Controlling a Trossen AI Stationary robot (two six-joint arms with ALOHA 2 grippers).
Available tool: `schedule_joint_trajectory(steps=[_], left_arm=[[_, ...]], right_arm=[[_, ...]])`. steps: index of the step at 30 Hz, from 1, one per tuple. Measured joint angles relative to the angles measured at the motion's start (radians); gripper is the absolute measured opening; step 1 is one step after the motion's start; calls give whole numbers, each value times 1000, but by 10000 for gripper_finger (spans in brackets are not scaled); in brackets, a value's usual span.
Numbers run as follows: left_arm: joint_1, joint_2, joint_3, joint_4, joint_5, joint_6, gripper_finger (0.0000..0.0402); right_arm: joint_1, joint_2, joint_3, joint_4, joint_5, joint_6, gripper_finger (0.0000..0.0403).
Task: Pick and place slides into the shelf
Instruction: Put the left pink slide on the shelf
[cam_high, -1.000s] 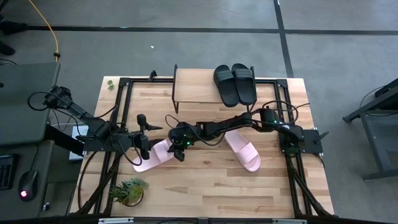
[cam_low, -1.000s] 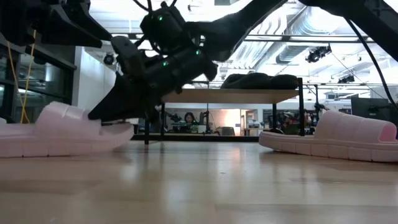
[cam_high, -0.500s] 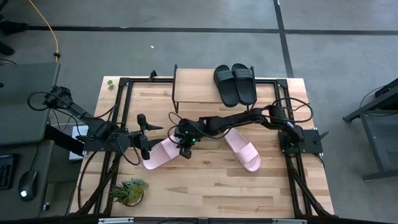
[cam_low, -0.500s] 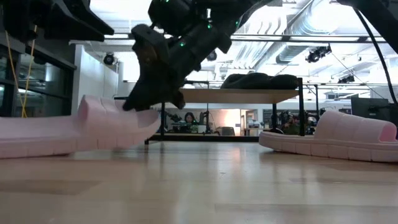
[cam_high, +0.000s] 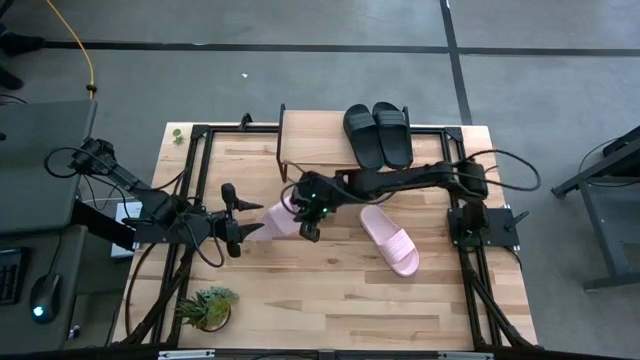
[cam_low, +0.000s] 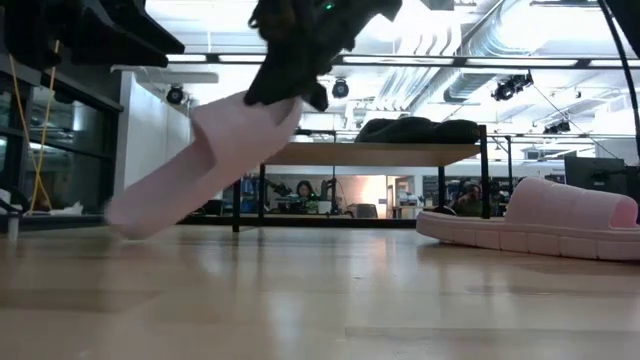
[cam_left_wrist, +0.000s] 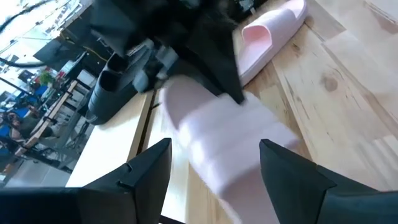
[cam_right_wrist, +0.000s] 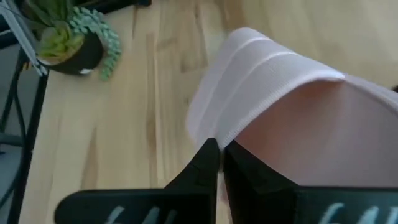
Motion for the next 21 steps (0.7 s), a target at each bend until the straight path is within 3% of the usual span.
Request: schedule_joint_trajectory(steps=[9,16,21], left_arm=[[0,10,0,4,0,19,225],[0,8,0,160,64,19,225],[0,8,0,159,82,15,225]], right_arm=[[-26,-108,0,-140,49,-8,0],[-32,-167,0,-183,48,-8,0],[-31,-217,0,-221,47,-3,0]])
